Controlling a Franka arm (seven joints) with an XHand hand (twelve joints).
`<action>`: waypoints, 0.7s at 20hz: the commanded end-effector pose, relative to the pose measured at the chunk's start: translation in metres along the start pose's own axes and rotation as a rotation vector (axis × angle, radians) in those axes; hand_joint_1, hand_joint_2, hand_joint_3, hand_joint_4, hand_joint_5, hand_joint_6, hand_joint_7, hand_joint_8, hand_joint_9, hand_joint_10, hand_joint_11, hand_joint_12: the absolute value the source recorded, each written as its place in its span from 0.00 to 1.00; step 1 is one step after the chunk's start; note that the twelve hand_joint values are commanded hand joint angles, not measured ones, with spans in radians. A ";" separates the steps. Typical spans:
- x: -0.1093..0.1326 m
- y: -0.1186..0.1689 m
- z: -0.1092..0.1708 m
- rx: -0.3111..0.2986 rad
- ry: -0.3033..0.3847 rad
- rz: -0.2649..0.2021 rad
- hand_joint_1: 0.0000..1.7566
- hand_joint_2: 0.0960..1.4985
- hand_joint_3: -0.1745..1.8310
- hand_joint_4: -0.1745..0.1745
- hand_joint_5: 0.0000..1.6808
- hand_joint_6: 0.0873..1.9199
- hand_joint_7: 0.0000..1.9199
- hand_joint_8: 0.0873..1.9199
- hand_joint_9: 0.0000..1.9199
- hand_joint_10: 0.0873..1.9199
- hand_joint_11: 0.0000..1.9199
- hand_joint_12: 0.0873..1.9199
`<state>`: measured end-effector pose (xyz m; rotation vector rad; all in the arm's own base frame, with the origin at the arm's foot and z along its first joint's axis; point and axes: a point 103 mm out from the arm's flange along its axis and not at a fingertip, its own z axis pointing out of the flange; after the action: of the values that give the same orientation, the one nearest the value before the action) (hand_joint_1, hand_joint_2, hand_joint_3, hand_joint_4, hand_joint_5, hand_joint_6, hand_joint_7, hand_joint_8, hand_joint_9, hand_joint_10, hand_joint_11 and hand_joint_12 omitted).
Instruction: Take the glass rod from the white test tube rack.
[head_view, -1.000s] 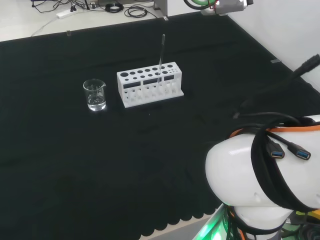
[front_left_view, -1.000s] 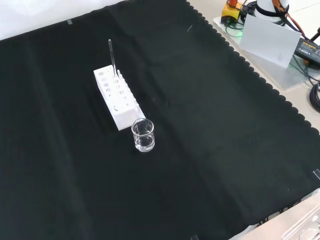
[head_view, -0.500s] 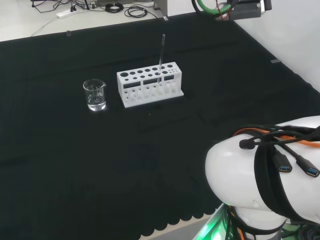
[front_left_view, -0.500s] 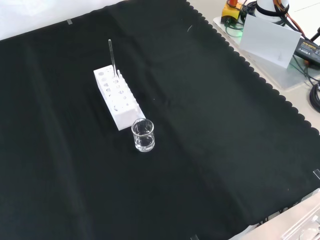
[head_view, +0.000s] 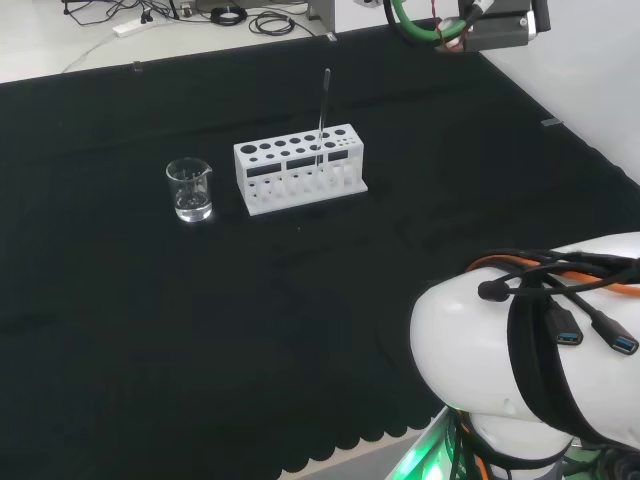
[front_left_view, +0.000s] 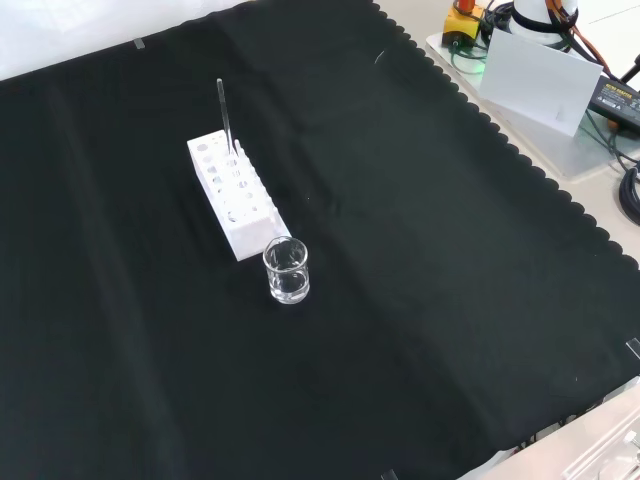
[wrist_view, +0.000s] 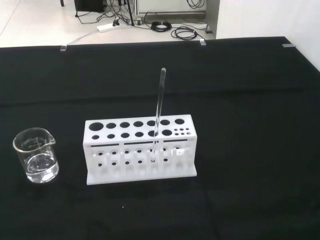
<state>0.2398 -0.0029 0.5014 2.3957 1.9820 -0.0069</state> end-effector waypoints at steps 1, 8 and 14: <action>-0.003 0.011 -0.008 0.014 -0.004 -0.036 0.25 0.78 0.00 0.26 0.06 0.00 0.02 0.32 0.03 0.39 0.00 0.53; -0.008 0.042 -0.019 0.025 0.017 -0.058 0.27 0.79 0.00 0.25 0.08 0.00 0.05 0.34 0.07 0.38 0.00 0.60; -0.009 0.076 -0.022 0.070 -0.007 -0.088 0.27 0.79 0.00 0.23 0.11 0.00 0.08 0.36 0.09 0.38 0.00 0.62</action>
<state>0.2829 -0.0159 0.5194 2.3695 2.0679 -0.0491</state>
